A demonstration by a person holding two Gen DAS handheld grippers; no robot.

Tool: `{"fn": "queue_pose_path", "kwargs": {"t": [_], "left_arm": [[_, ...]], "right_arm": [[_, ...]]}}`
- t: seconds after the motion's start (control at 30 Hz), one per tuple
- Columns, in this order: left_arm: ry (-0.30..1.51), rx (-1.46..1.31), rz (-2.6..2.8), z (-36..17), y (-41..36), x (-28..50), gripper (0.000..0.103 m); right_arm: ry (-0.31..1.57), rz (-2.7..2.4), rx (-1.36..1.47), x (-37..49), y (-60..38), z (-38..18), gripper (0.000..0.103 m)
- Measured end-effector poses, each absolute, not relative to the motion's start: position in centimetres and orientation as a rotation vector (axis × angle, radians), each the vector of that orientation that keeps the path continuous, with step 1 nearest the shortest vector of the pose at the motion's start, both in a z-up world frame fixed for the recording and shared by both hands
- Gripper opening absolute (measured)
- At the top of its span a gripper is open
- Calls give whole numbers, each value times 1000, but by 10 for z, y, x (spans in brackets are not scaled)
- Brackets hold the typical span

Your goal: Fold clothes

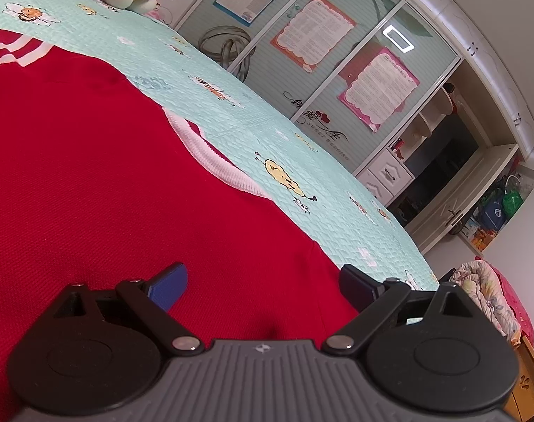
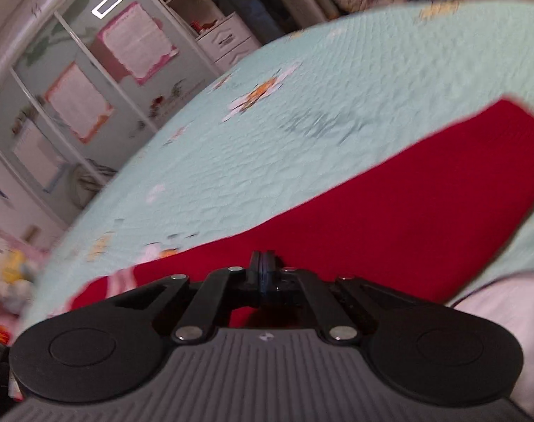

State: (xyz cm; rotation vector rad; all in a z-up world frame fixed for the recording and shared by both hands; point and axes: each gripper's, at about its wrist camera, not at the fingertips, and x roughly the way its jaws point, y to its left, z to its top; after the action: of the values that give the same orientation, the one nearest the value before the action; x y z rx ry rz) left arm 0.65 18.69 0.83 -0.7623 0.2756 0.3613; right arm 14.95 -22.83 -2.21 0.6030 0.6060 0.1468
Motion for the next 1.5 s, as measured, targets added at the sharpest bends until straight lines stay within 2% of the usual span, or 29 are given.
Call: {"fn": "queue_pose_path", "kwargs": {"t": [0.1,0.33,0.4,0.47,0.53,0.57,0.6,0.67,0.77,0.8,0.87,0.9,0.93,1.07,1.17,1.27,1.33,1.4,1.5], "left_arm": [[277,-761,361,9,187,7,96],[278,-759,359,9,187,7,97],[278,-759,359,8,187,7,97],[278,-759,358,8,187,8,97],[278,-759,358,8,187,8,98],[278,-759,357,8,187,8,98],[278,-759,357,8,187,8,98],[279,-758,357,8,187,8,98],[279,-759,357,8,187,8,98],[279,-759,357,8,187,8,98],[279,-758,357,8,187,8,98],[280,-758,357,8,187,8,98],[280,-758,356,8,187,8,98],[281,-758,357,8,187,8,98],[279,-757,360,8,187,9,98],[281,-754,362,7,187,9,98],[281,-754,362,7,187,9,99],[280,-754,363,7,187,9,99],[280,-755,363,7,187,10,99]], "right_arm": [[554,64,686,135,-258,-28,0],[450,-73,681,141,-271,-24,0],[412,-65,711,129,-275,-21,7],[375,-9,763,110,-279,-16,8],[397,66,808,120,-268,-13,16],[435,68,802,116,-265,-15,17],[484,18,775,121,-264,-20,0],[484,-36,821,125,-274,-27,0],[435,-180,696,119,-272,-14,0],[405,-173,679,115,-269,-9,8],[362,-122,655,111,-259,1,10],[350,-79,646,111,-252,6,18],[361,-2,666,114,-243,7,21],[499,238,710,139,-214,-7,24],[571,203,780,155,-224,-25,0],[571,196,815,160,-229,-31,0],[561,186,753,157,-220,-27,3],[512,209,654,137,-202,-15,19],[456,365,594,123,-179,2,27]]}}
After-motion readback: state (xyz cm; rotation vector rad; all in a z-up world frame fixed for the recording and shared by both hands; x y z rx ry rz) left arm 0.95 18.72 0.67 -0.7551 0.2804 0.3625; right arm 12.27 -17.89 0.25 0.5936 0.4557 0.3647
